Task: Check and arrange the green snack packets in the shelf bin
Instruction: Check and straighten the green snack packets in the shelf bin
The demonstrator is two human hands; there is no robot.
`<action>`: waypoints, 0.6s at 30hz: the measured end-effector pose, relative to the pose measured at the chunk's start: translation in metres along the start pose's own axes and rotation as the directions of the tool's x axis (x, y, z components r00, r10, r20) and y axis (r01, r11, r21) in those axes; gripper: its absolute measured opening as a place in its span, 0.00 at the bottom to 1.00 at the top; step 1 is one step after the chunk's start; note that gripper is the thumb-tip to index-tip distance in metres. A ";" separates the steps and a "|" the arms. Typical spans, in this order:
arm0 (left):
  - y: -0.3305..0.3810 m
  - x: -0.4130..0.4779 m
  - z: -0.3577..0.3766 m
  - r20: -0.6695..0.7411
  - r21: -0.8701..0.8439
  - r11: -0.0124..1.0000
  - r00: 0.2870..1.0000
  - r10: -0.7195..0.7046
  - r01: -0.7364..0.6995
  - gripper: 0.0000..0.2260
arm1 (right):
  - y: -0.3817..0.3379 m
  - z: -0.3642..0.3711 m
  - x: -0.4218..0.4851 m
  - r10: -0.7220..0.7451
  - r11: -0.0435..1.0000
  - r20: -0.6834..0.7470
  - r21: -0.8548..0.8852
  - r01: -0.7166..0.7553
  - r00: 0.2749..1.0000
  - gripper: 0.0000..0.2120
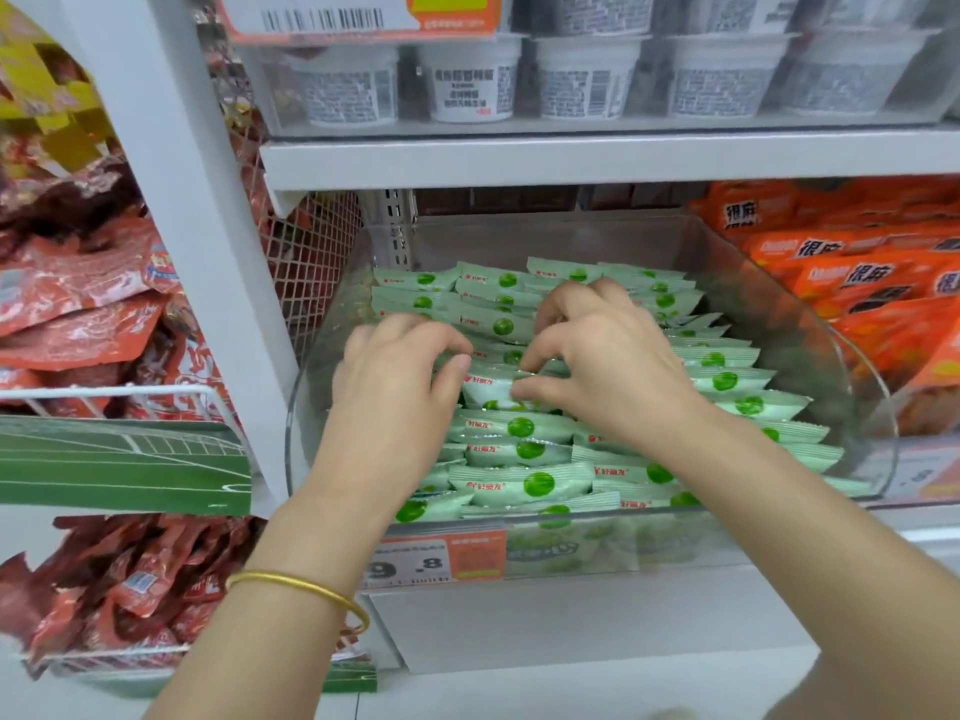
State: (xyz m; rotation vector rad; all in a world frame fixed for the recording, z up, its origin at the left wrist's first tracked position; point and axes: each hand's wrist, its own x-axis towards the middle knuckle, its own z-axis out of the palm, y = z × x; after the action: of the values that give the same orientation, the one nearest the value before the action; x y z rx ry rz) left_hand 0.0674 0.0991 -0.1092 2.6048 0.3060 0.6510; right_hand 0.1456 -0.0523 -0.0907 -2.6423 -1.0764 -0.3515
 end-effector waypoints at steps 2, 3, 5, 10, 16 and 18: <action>0.000 0.001 0.002 0.039 0.070 0.998 0.999 -0.006 0.004 0.07 | -0.002 0.006 0.001 -0.019 1.000 0.046 -0.021 0.020 0.999 0.10; 0.001 0.001 0.002 0.048 0.096 0.995 0.999 -0.017 0.013 0.07 | -0.003 0.008 0.002 -0.025 0.999 0.074 -0.021 0.026 0.997 0.10; 0.001 0.000 0.003 0.054 0.126 0.992 0.998 -0.033 0.026 0.07 | -0.002 0.007 0.004 -0.032 0.999 0.105 -0.017 0.033 0.994 0.10; 0.001 0.001 0.005 0.044 0.165 0.986 0.999 -0.020 0.012 0.06 | -0.002 0.001 0.005 -0.031 0.997 0.074 -0.074 0.036 0.997 0.10; -0.002 0.005 0.007 0.102 0.144 0.988 0.993 -0.067 0.052 0.06 | -0.001 0.005 0.007 -0.024 0.999 0.150 -0.032 0.029 0.988 0.11; -0.002 0.005 0.004 0.090 0.087 0.994 0.993 -0.080 0.072 0.05 | 0.006 0.001 0.007 0.020 0.996 0.108 0.085 -0.029 0.994 0.11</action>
State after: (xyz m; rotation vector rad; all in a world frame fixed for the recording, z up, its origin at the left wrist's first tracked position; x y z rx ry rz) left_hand 0.0740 0.1008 -0.1112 2.6780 0.4089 0.4985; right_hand 0.1551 -0.0515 -0.0902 -2.6208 -1.0648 -0.1564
